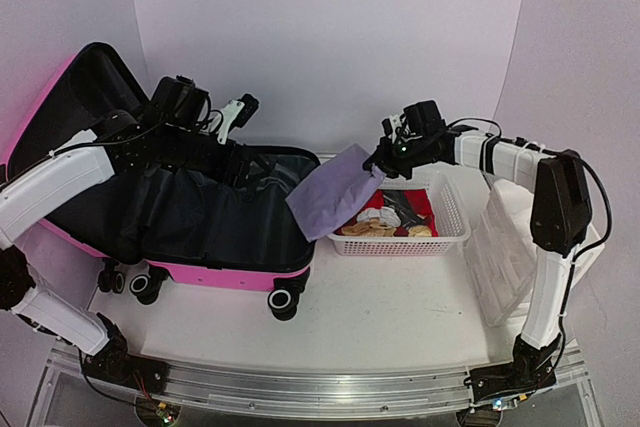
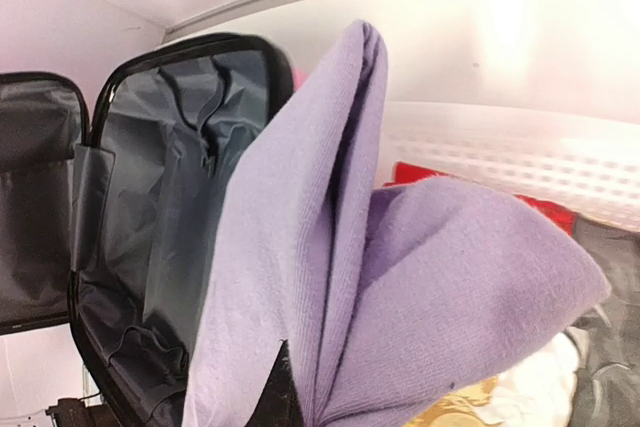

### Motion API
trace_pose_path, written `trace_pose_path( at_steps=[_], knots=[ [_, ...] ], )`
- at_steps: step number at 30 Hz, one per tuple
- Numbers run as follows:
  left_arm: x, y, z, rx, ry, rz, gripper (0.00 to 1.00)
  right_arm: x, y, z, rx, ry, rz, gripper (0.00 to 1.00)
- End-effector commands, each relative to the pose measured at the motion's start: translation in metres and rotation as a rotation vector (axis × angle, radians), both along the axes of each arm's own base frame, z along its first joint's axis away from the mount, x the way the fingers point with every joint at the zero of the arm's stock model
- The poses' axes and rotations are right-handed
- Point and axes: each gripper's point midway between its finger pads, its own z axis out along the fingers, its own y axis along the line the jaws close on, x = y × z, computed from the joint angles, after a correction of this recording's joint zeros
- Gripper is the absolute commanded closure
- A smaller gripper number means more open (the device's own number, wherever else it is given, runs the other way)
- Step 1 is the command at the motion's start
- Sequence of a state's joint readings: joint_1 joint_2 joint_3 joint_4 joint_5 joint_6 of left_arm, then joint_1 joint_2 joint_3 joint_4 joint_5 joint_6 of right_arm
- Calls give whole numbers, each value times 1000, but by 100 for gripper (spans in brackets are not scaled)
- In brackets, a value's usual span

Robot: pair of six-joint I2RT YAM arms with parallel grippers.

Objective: Open, take out, and arrange the luggage

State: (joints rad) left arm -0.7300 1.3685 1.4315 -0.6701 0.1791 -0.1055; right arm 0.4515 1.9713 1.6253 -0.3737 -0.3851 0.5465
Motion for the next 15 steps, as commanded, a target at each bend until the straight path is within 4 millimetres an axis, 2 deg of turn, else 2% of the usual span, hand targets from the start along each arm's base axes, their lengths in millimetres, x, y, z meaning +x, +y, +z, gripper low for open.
trace_pose_path(
  at_steps=[1, 10, 15],
  knots=[
    [5, -5, 26, -67, -49, 1, 36, 16, -28, 69, 63, -219, -90, 100],
    [8, -12, 28, -79, -38, -13, 36, 14, -70, 44, 1, -259, -231, 100],
    [8, -14, 28, -81, -32, -18, 36, 5, -84, 17, -36, -249, -278, 100]
  ],
)
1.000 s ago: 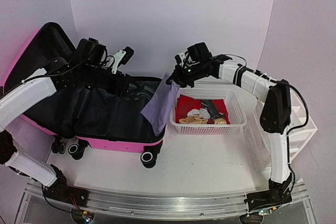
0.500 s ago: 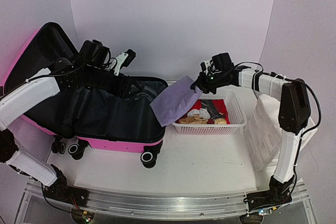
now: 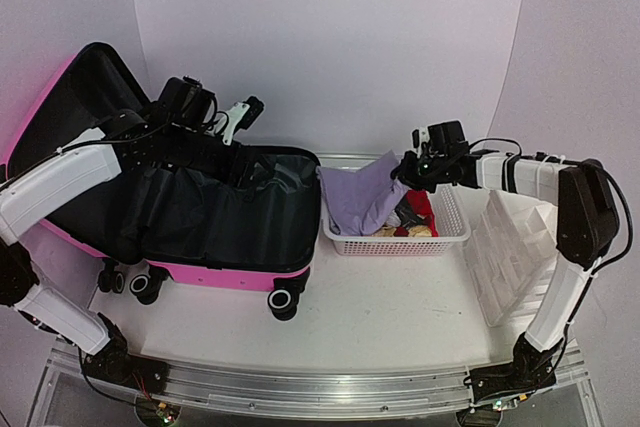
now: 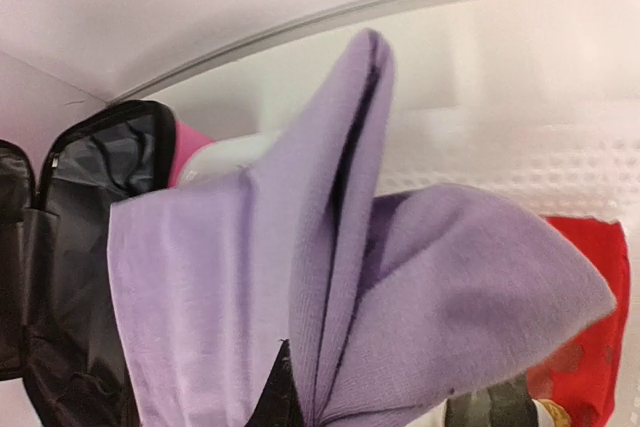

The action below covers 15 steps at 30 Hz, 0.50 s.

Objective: Open, take out, and arrange the luggage

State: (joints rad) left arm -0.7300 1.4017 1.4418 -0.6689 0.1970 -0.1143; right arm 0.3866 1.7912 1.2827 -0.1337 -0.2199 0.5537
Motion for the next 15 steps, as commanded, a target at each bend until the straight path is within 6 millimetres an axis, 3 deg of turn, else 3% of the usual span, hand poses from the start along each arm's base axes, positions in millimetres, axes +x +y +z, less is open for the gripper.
trace_pose_path(
  at_steps=[1, 5, 15],
  knots=[
    [5, -8, 35, -84, -58, -8, 36, 8, -16, 32, 19, -154, -83, 100],
    [5, -9, 33, -87, -49, -11, 36, -3, -25, 14, 12, -142, -113, 100],
    [6, -14, 32, -95, -35, -24, 37, -23, -36, -5, -30, -136, -110, 100]
  ],
)
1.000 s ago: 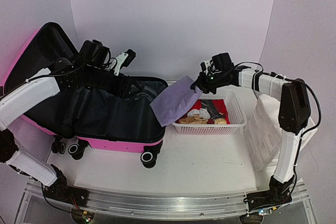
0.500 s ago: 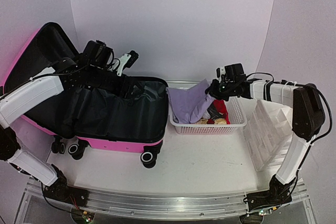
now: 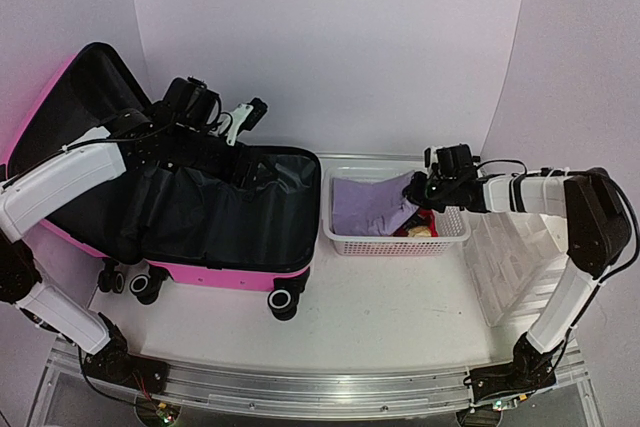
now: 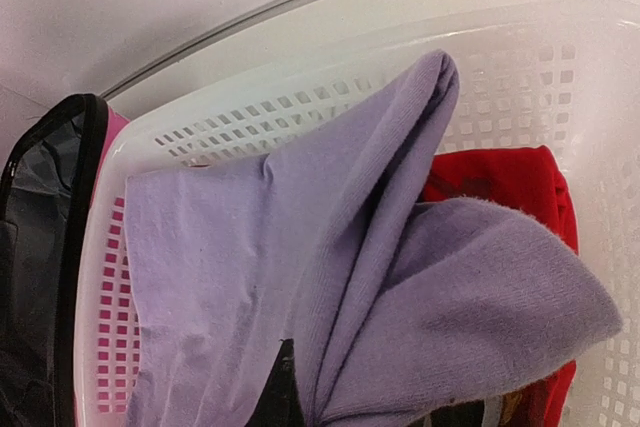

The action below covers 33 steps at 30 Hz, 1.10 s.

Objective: Open, take out, and arrange the luggage

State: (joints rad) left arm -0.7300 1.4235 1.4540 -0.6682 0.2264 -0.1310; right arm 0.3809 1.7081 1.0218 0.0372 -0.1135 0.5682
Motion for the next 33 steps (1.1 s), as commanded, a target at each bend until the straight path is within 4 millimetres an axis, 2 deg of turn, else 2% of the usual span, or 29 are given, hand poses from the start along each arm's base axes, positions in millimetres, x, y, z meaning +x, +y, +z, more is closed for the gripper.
trace_pose_path(
  at_steps=[1, 4, 5, 6, 8, 9, 11, 13, 16, 17, 20, 22, 24, 27, 30, 33],
  knots=[
    [5, -7, 35, -82, -63, -9, 37, 1, -5, 34, 2, -129, -3, 100],
    [4, -6, 34, -79, -62, -10, 37, -7, -9, 21, -46, -98, 13, 100],
    [4, -6, 34, -80, -63, -10, 36, -11, -11, 15, -62, -79, 20, 97],
    [4, -5, 34, -78, -63, -8, 37, -15, -14, 10, -85, -57, 23, 90],
    [4, -4, 33, -76, -65, -4, 37, -28, -24, -6, -177, 38, 39, 69],
    [4, -4, 33, -75, -65, -2, 37, -37, -30, -12, -235, 98, 59, 65],
    [3, -2, 32, -73, -66, 1, 37, -54, -39, -11, -329, 172, 104, 60],
    [4, -2, 31, -67, -66, 5, 37, -70, -54, -6, -415, 231, 112, 51],
    [6, -2, 28, -58, -68, 9, 36, -98, -79, 3, -555, 369, 124, 46],
    [7, -3, 27, -56, -67, 9, 37, -108, -81, 3, -560, 413, 144, 45],
    [12, -6, 26, -48, -67, 11, 37, -126, -68, 11, -514, 464, 204, 39],
    [14, -7, 25, -45, -68, 13, 37, -131, -69, 19, -545, 467, 214, 33],
    [14, -8, 25, -48, -66, 10, 37, -128, -71, 25, -561, 451, 205, 25],
    [14, -10, 25, -52, -62, 5, 37, -120, -62, 35, -532, 432, 217, 22],
    [14, -9, 26, -55, -60, 7, 37, -115, -44, 38, -388, 473, 155, 16],
    [12, -9, 24, -58, -49, 9, 37, -92, -32, 37, -243, 477, 18, 15]
  ],
)
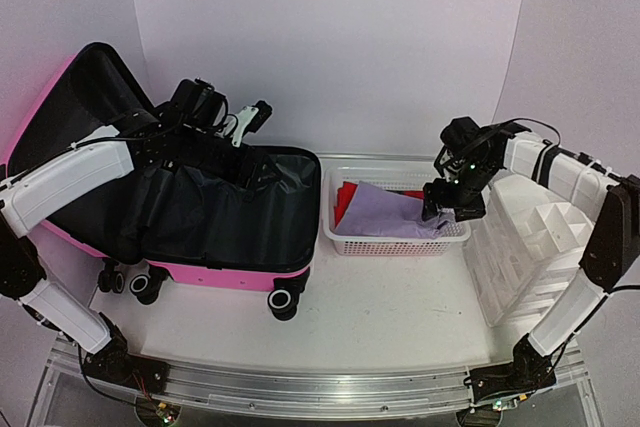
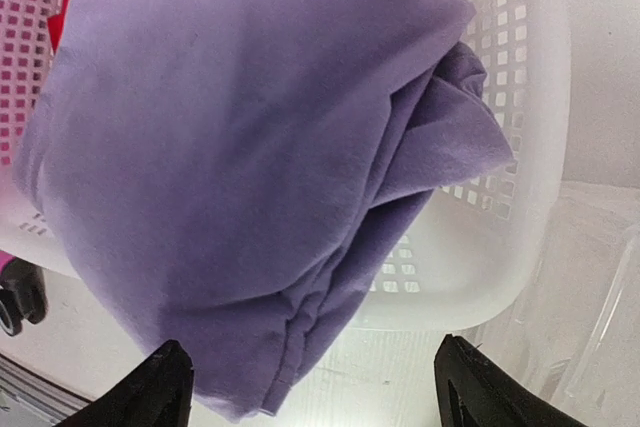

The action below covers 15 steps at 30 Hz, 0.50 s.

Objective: Open, take out, and arrange the luggage

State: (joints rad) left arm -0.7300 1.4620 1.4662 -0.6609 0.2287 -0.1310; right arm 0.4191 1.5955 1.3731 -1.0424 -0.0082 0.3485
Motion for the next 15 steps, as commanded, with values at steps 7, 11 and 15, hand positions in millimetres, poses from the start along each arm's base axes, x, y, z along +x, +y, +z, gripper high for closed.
trace_pose_path(
  at_steps=[7, 11, 15],
  knots=[
    [4, -6, 33, -78, -56, -6, 37, 75, 1, -18, 78, -59, -491, 20],
    [2, -2, 34, -77, -65, -1, 37, 80, -11, -25, 33, -90, -591, 18],
    [0, 0, 32, -76, -66, -3, 37, 81, -23, -35, 5, -100, -670, 14]
  ],
)
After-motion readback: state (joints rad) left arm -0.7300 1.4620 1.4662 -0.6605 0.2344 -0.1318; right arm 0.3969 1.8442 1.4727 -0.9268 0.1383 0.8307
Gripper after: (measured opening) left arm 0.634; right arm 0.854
